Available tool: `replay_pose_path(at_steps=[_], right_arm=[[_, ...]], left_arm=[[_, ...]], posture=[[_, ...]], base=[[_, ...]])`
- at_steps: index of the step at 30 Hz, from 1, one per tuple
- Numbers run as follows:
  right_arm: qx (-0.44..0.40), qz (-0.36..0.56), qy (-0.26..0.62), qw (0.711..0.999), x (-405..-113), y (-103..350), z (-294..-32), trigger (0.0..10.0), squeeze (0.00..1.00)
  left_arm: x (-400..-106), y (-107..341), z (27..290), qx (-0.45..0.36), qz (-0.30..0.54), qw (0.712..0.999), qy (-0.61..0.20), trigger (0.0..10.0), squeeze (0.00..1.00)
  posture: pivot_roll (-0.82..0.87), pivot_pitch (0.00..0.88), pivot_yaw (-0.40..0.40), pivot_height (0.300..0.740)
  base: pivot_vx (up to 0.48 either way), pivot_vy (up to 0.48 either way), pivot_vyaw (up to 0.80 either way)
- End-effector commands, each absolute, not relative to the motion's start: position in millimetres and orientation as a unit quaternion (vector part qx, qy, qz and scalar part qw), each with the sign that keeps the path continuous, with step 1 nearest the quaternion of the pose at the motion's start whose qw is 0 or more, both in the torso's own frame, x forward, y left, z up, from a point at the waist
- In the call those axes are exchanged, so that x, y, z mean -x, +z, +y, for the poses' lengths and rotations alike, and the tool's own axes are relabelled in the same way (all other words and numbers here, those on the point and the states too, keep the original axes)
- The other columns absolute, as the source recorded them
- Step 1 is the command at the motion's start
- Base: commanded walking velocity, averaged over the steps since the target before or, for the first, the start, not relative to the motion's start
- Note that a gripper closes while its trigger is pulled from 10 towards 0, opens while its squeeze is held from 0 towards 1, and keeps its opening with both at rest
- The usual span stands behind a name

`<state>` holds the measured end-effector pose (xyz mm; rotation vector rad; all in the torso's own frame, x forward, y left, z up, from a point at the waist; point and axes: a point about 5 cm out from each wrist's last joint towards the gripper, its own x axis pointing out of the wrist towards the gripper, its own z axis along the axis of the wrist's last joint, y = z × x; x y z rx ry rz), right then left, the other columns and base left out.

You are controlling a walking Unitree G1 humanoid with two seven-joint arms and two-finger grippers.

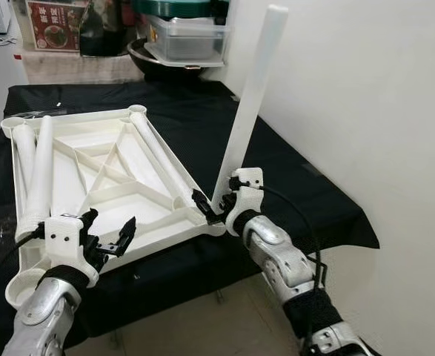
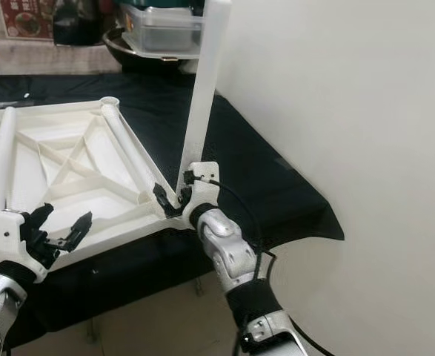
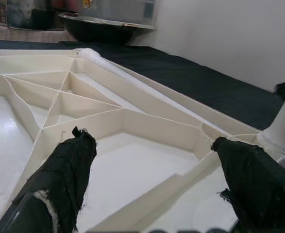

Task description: Building children table

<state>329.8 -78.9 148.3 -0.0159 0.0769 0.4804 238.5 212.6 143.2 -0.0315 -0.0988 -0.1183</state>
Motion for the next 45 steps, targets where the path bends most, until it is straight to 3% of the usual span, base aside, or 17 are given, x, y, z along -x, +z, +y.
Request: replay_pose_path(at_steps=[1,5,6,7,9,10,12,13,14,20,21,24,27,32,45], right_arm=[[0.016,0.052,0.233,0.971,-324.1,143.4,-91.1,10.0,1.00],[0.033,0.069,0.240,0.968,-308.3,138.4,-109.4,10.0,1.00],[0.032,0.081,0.247,0.965,-299.5,136.0,-116.0,10.0,0.55],[0.028,0.090,0.264,0.960,-291.4,135.2,-120.2,10.0,0.00],[0.021,0.095,0.282,0.954,-284.6,135.3,-122.3,10.0,0.00],[0.014,0.093,0.282,0.955,-284.1,137.4,-124.8,9.0,0.00],[0.009,0.091,0.279,0.956,-284.2,138.9,-126.6,9.0,0.00],[0.014,0.091,0.282,0.955,-284.2,140.2,-128.2,8.1,0.00],[0.039,0.134,0.318,0.938,-281.5,136.5,-124.1,10.0,0.00],[0.045,0.147,0.323,0.934,-280.6,137.0,-120.1,10.0,0.00],[0.020,0.110,0.361,0.926,-277.5,144.2,-114.9,10.0,0.00],[0.020,0.110,0.361,0.926,-277.5,144.2,-114.9,10.0,0.00],[0.000,0.037,0.402,0.915,-272.0,158.7,-109.5,10.0,0.00],[0.014,-0.006,0.393,0.919,-276.2,167.0,-99.0,10.0,0.00],[0.052,-0.003,0.389,0.920,-276.2,165.1,-82.1,10.0,0.00]], left_arm=[[-236.7,140.8,211.6,-0.005,-0.036,0.998,-0.050,10.0,0.00],[-235.3,143.4,211.8,-0.044,-0.035,0.998,-0.021,10.0,0.00],[-234.0,145.6,212.4,-0.064,-0.035,0.997,0.001,10.0,0.00],[-232.2,148.9,212.4,-0.072,-0.038,0.996,0.021,10.0,0.00],[-230.1,152.1,212.7,-0.074,-0.041,0.996,0.038,10.0,0.00],[-227.4,155.4,210.9,-0.070,-0.047,0.996,0.041,10.0,0.00],[-225.5,157.6,209.7,-0.068,-0.051,0.995,0.043,10.0,0.00],[-223.3,160.1,208.1,-0.066,-0.055,0.995,0.045,10.0,0.00],[-219.3,163.8,206.3,-0.073,-0.061,0.994,0.054,10.0,0.00],[-216.6,164.8,206.6,-0.078,-0.062,0.993,0.064,10.0,0.00],[-214.5,163.7,208.0,-0.078,-0.059,0.993,0.073,10.0,0.00],[-214.5,163.7,208.0,-0.078,-0.059,0.993,0.073,10.0,0.00],[-208.4,161.8,207.9,-0.083,-0.046,0.991,0.093,10.0,0.00],[-198.7,154.1,197.8,-0.095,-0.024,0.991,0.086,10.0,0.00],[-197.0,156.9,196.0,-0.123,-0.036,0.988,0.088,10.0,0.00]], posture=[[0.12,0.000,-0.135,0.740],[0.09,0.000,-0.117,0.740],[0.08,0.000,-0.113,0.740],[0.08,0.000,-0.112,0.740],[0.08,0.000,-0.106,0.740],[0.07,0.000,-0.101,0.740],[0.07,0.000,-0.101,0.740],[0.08,0.000,-0.104,0.740],[0.08,0.000,-0.107,0.740],[0.09,0.000,-0.108,0.740],[0.09,0.000,-0.107,0.740],[0.09,0.000,-0.107,0.740],[0.11,0.000,-0.106,0.740],[0.12,0.000,-0.102,0.740],[0.12,0.000,-0.108,0.740]], base=[[0.000,0.000,0.00],[0.000,0.000,0.00],[0.000,0.000,0.00],[0.000,0.000,0.00],[0.000,0.000,0.00],[0.000,0.000,0.00],[0.000,0.000,0.00],[0.000,0.000,0.00],[0.000,0.000,0.00],[0.000,0.000,0.00],[0.000,0.000,0.00],[0.000,0.000,0.00],[0.000,0.000,0.00],[0.000,0.000,0.00],[0.000,0.000,0.80]])
